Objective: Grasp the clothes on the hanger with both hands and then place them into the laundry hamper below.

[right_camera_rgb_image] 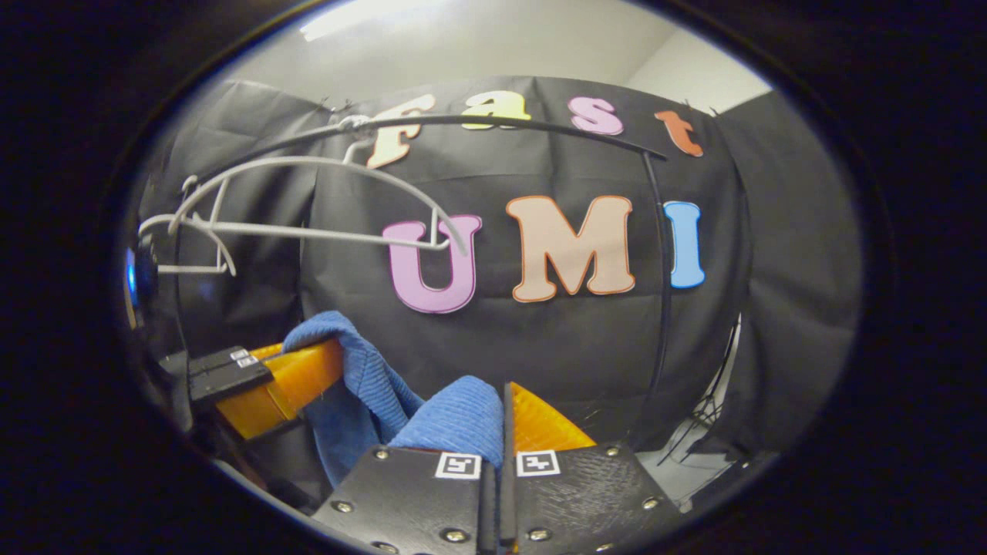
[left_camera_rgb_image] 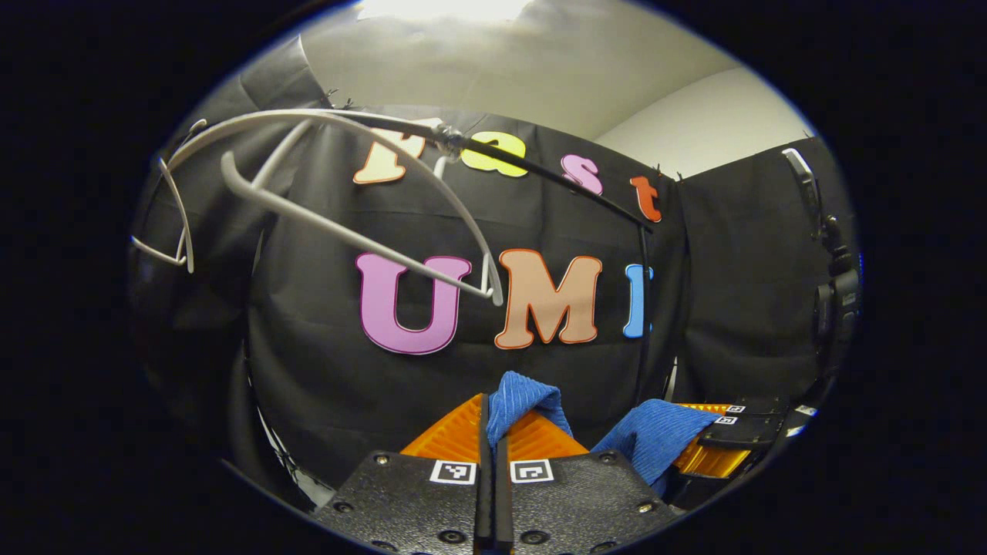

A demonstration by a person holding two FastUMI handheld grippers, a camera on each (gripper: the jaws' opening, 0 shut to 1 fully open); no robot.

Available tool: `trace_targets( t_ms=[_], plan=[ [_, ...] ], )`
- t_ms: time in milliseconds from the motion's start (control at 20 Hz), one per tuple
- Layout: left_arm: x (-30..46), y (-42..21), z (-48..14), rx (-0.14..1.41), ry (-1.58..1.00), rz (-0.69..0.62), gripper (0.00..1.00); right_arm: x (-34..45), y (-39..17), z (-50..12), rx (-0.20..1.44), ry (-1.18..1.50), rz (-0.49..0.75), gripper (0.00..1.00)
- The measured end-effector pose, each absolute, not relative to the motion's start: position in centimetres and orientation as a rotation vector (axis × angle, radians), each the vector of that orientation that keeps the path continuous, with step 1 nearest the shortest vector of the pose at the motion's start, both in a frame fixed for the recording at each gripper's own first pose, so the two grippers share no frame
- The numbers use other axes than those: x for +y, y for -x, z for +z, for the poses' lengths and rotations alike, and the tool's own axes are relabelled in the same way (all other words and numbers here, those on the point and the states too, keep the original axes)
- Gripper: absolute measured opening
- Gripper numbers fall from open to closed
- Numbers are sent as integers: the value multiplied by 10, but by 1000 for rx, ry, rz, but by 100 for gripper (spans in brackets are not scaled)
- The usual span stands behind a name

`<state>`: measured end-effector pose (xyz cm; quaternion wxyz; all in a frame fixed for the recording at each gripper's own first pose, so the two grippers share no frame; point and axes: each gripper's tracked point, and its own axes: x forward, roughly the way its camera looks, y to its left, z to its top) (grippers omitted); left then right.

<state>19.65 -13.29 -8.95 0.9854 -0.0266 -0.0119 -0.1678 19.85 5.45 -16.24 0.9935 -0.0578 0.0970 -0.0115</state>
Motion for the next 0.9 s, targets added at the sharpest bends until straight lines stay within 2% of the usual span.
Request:
trace_targets(
  t_ms=[300, 500, 900],
  plan=[
    [-113, -229, -145, 2, 121, -287, 2, 75, -229, -224, 218, 93, 64, 3],
    [-98, -240, -214, 124, 98, -245, 2, 84, -239, -291, 310, 110, 96, 3],
    [-73, -243, -311, 254, 50, -187, 2, 67, -233, -398, 439, 128, 12, 3]
  ],
)
